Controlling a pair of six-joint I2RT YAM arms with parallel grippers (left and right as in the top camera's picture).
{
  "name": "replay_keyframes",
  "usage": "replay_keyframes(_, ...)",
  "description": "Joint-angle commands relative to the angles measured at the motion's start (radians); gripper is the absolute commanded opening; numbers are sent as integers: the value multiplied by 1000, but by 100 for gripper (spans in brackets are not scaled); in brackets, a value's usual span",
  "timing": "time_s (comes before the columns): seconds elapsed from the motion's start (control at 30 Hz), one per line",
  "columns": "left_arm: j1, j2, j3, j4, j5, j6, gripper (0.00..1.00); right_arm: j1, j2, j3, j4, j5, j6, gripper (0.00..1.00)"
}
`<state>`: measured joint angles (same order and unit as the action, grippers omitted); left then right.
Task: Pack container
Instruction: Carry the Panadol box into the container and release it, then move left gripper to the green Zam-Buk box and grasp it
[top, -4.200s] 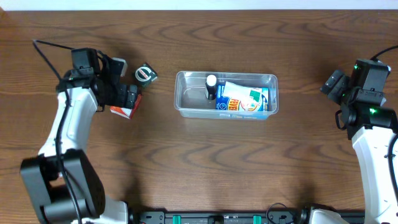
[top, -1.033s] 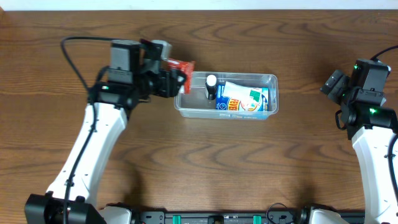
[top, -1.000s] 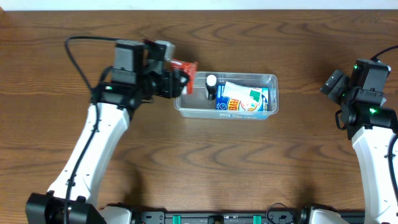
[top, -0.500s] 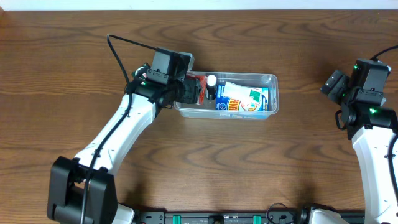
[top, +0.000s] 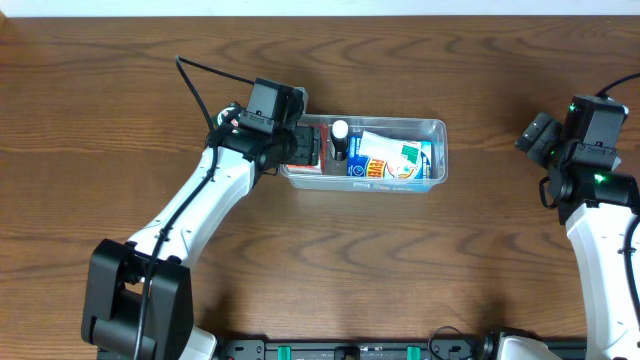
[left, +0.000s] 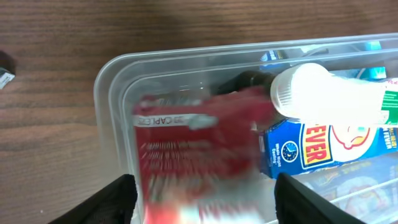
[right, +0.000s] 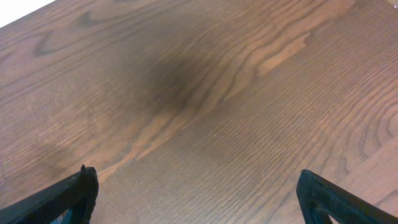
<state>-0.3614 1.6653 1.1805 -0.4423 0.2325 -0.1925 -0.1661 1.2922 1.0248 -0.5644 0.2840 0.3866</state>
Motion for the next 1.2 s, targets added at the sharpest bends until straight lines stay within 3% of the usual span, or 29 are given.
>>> replay_keyframes(0.0,0,5,26,4,-13,-10,74,-4,0,2,-2,3,9,99)
replay_keyframes(0.5,20,-56,38,3,-13,-6,78,-4,0,2,-1,3,9,99)
replay_keyframes(0.77,182,-196,110,-72,-14,72,78,-4,0,2,-2,3,9,99)
replay_keyframes(0.93,330,-186,123,-19,-17,156,79,-4,0,2,-2,3,9,99)
replay_keyframes(1.0,372,-157,122,11,-16,208,86,-4,0,2,-2,3,9,99)
replay_keyframes(1.17,410,-51,122,69,8,474,99,-4,0,2,-2,3,9,99)
